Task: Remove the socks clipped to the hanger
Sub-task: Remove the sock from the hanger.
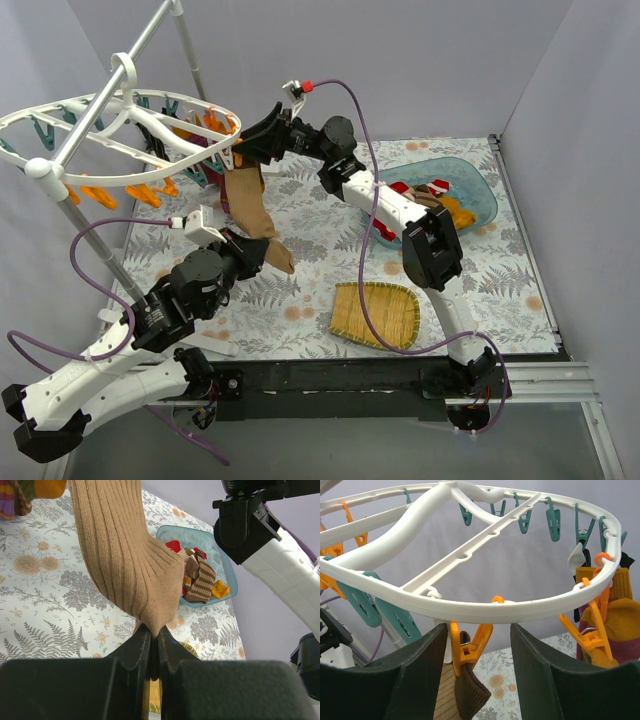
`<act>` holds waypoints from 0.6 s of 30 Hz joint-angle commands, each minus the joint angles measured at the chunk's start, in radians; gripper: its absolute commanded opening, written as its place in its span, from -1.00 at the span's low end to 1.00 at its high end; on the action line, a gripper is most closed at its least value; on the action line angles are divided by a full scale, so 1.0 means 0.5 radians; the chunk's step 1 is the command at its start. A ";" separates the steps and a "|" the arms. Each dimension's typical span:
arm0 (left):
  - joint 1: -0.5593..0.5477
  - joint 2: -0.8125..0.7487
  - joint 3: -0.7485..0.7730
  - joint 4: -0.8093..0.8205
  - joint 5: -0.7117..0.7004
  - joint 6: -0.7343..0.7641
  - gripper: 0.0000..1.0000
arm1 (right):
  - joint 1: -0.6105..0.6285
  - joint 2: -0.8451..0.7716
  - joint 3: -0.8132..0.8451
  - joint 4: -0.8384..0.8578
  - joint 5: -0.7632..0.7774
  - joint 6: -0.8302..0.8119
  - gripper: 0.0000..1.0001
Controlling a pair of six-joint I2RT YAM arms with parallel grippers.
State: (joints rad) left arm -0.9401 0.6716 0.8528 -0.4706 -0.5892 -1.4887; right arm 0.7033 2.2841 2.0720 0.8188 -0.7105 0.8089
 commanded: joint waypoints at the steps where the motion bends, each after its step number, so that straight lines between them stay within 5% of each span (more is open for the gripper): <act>1: -0.003 -0.009 0.071 0.012 0.009 0.023 -1.00 | 0.020 -0.028 0.059 0.163 -0.003 0.033 0.22; 11: -0.003 -0.002 0.077 0.012 0.009 0.026 -1.00 | 0.020 -0.043 0.047 0.194 0.031 0.051 0.02; 17: -0.007 -0.006 0.071 0.012 0.016 0.023 -1.00 | 0.020 -0.058 0.016 0.188 0.050 0.060 -0.97; 18: -0.007 -0.009 0.074 0.008 0.016 0.023 -1.00 | 0.020 -0.067 0.010 0.185 0.053 0.057 -0.97</act>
State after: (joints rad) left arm -0.9401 0.6716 0.8532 -0.4706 -0.5861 -1.4887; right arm 0.7090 2.2841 2.0712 0.8509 -0.6975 0.8345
